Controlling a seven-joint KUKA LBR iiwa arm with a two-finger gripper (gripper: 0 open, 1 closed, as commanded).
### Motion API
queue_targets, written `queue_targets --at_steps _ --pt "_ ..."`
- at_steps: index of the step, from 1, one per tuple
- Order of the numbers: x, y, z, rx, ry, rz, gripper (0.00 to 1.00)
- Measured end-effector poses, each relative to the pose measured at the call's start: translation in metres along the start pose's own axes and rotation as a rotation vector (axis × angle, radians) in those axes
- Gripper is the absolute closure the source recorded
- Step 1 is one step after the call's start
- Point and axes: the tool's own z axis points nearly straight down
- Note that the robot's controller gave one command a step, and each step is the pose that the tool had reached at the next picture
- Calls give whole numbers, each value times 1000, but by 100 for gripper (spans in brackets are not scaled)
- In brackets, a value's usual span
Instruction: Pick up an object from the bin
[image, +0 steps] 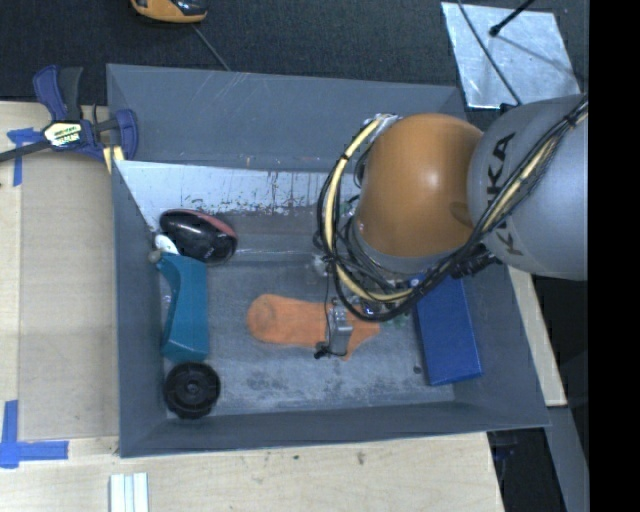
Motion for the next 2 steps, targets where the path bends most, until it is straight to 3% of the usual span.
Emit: queue_targets --at_steps 1,2 --pt "-1 0 -5 -1 -8 2 0" --pt "-15 -4 54 -1 -14 -22 0"
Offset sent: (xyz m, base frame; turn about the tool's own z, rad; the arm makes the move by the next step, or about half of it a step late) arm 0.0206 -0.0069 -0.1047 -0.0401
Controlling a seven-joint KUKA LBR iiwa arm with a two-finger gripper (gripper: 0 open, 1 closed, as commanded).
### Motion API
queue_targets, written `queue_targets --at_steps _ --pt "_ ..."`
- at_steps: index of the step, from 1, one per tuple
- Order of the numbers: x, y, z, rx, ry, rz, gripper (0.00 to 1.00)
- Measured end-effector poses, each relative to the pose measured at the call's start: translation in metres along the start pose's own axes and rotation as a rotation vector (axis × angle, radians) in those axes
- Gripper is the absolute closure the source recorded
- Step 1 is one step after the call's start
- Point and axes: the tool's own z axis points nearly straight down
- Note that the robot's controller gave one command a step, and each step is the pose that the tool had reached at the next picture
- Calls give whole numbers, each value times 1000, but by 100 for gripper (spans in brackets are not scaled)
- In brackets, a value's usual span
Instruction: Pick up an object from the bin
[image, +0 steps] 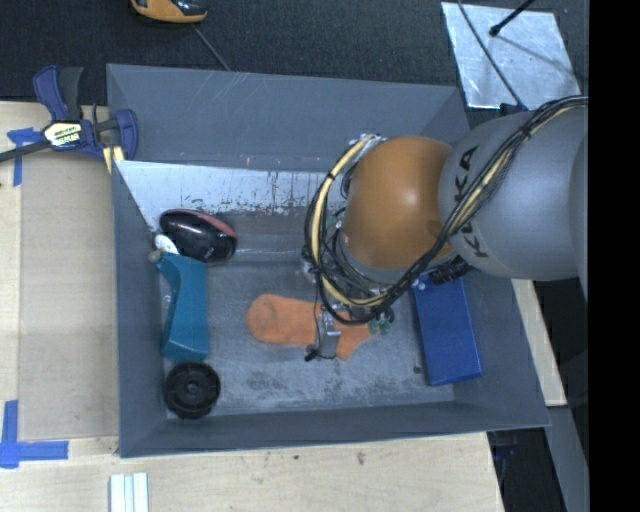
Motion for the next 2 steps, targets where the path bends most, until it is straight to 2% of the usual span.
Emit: queue_targets --at_steps 1,2 --pt "4 -9 42 1 10 -73 0" --pt "-27 -9 60 0 5 -58 100"
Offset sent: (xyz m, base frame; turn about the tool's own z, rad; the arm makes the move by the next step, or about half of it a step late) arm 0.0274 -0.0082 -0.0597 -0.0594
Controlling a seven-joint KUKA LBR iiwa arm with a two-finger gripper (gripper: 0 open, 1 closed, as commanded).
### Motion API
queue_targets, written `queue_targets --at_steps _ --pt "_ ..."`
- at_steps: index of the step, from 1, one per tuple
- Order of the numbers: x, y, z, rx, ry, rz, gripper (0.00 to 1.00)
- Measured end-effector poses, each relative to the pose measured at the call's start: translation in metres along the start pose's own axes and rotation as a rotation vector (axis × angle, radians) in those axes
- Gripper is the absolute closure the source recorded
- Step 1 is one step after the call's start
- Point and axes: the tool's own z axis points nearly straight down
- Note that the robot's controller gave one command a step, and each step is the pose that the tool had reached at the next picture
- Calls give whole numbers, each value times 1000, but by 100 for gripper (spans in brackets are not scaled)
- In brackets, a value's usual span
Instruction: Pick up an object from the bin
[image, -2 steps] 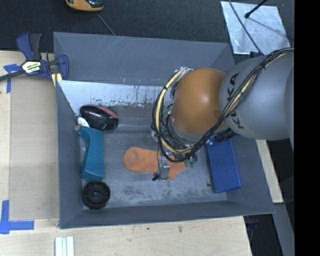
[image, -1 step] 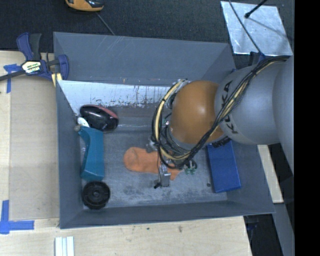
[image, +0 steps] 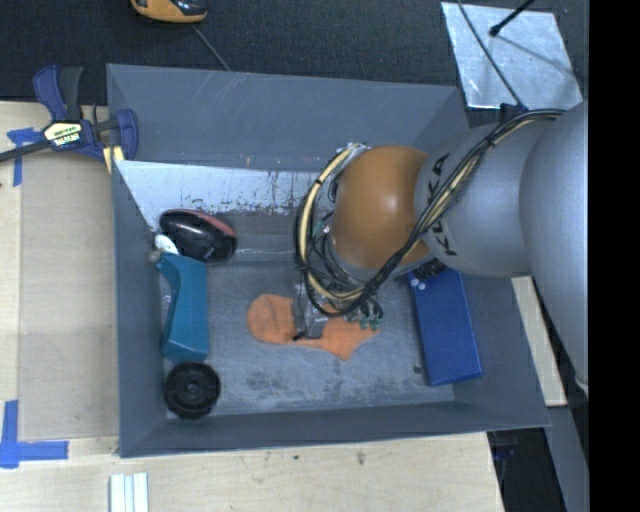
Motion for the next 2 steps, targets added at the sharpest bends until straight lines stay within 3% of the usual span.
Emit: queue_targets --at_steps 1,2 --pt "0 0 0 0 0 0 100" --pt "-19 5 5 0 0 29 100"
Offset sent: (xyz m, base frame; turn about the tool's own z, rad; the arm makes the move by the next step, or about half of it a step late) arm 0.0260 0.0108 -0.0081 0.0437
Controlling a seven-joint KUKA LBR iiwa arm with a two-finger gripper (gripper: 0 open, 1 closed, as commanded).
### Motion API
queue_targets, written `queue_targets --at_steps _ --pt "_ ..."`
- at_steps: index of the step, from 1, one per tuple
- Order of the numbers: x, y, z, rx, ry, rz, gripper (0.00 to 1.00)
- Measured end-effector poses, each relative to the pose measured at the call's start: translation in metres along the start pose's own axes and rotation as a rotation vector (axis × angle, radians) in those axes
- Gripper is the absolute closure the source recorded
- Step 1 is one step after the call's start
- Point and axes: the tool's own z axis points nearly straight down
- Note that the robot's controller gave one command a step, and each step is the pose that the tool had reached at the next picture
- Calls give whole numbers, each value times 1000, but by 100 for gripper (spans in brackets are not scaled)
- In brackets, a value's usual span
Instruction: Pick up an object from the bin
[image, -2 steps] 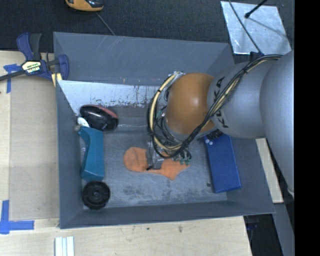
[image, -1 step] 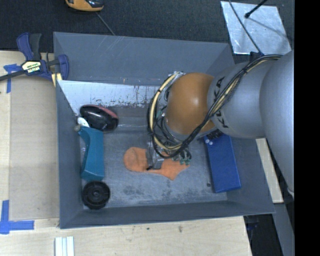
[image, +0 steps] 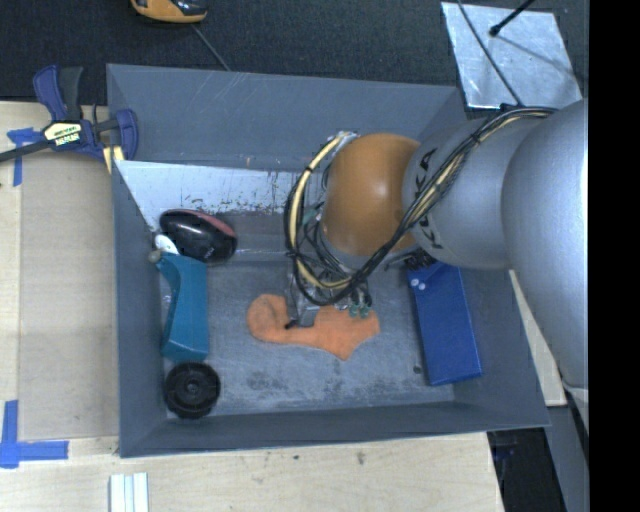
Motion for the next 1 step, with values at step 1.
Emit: queue_targets --at_steps 1 --pt "29 24 6 0 -2 42 100"
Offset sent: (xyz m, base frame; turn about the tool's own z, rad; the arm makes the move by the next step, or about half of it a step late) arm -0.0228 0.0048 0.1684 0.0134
